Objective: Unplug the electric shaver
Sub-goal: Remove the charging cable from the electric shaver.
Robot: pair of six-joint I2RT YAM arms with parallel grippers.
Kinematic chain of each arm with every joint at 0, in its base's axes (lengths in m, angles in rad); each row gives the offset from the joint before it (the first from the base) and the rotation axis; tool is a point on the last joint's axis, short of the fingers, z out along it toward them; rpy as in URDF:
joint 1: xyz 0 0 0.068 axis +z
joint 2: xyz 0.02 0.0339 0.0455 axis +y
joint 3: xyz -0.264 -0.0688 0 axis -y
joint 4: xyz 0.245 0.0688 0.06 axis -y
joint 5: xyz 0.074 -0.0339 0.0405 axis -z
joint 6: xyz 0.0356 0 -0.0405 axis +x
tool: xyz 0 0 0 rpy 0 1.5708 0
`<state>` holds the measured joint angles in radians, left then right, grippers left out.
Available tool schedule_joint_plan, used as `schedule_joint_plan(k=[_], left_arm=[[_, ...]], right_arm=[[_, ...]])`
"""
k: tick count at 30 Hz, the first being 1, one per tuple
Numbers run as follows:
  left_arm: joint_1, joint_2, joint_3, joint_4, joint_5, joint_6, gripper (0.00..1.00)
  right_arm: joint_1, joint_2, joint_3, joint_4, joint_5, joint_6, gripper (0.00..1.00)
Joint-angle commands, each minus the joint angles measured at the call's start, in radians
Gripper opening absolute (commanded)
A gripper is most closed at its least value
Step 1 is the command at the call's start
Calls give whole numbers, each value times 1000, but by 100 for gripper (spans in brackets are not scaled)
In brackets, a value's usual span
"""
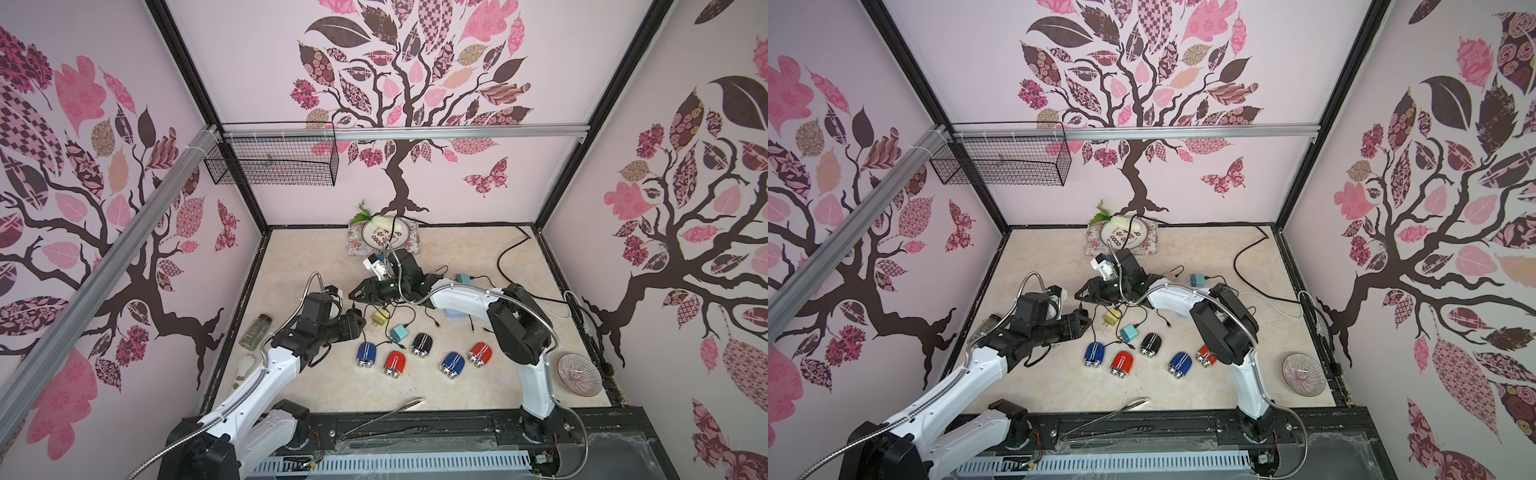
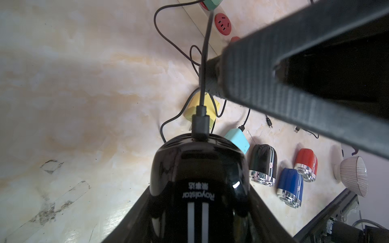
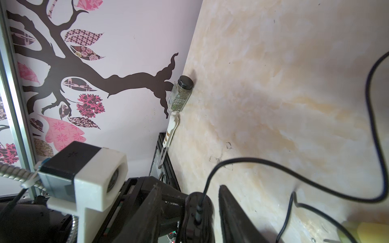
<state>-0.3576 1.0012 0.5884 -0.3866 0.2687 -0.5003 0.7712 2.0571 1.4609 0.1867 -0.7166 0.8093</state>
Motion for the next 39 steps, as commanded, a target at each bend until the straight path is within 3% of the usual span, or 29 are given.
schedule_joint_plan(k=[1,8,27,39], left_arm=[[6,-10,-21,65,39,0,2],[7,-7,-21,73,48,-2,3],[10,-4,-22,74,50,0,3],[9,-21,-33,53,52,8,3]], right_arm=[[4,39,6,-6,-24,-10,43],[4,36,1,-20,-24,-27,31],[5,29,-4,-42,-28,-50,12],[3,48,49,-97,-12,-95,8]])
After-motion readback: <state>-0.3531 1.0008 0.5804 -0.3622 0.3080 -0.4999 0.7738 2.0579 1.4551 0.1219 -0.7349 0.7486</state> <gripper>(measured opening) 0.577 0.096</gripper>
